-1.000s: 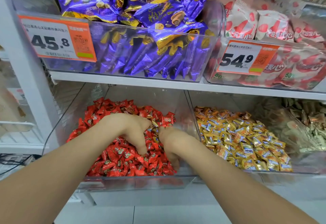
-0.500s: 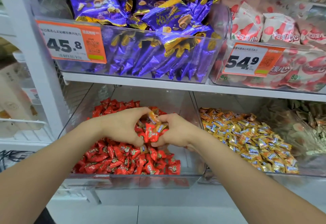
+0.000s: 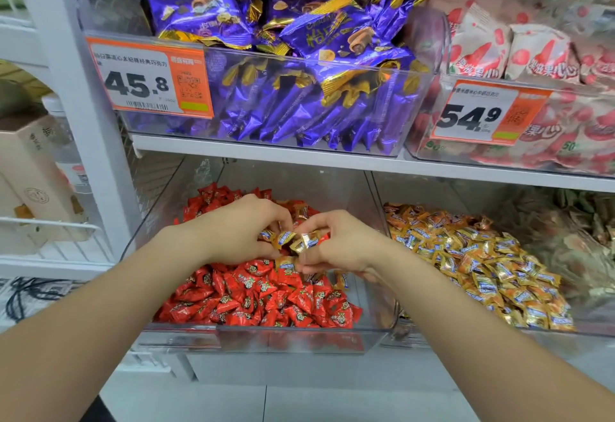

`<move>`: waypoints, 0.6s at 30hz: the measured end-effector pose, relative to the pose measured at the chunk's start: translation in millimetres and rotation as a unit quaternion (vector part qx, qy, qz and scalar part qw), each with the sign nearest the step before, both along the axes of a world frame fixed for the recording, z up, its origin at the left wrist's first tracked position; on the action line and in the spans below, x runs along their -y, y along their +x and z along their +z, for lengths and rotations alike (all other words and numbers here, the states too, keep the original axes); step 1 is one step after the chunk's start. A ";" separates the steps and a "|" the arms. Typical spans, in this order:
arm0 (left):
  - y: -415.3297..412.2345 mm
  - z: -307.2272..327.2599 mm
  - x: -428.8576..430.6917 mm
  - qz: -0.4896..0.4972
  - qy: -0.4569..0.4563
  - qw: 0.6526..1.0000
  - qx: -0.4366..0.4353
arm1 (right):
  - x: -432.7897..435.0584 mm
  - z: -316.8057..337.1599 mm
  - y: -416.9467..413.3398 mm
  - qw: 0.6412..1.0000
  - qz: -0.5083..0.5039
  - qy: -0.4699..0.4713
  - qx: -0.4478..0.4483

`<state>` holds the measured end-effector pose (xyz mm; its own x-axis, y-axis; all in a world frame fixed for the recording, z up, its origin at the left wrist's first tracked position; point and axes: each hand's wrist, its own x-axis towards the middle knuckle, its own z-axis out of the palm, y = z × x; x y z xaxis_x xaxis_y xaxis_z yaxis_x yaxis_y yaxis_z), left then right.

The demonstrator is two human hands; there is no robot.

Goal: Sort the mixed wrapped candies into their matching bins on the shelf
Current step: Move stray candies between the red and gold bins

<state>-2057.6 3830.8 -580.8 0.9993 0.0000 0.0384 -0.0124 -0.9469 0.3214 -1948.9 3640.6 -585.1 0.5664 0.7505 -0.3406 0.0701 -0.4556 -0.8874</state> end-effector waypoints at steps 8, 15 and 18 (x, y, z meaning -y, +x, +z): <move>-3.9 2.2 0.5 0.013 0.029 0.999 0.008 | -1.4 1.4 -0.6 0.999 -0.026 0.012 0.020; -5.7 2.8 -8.1 0.054 0.001 0.998 -0.010 | -4.9 4.3 -1.3 0.996 -0.064 0.063 -0.021; -5.6 7.2 0.7 0.089 -0.034 0.995 0.003 | -8.4 10.7 -3.9 0.978 -0.101 0.109 -0.149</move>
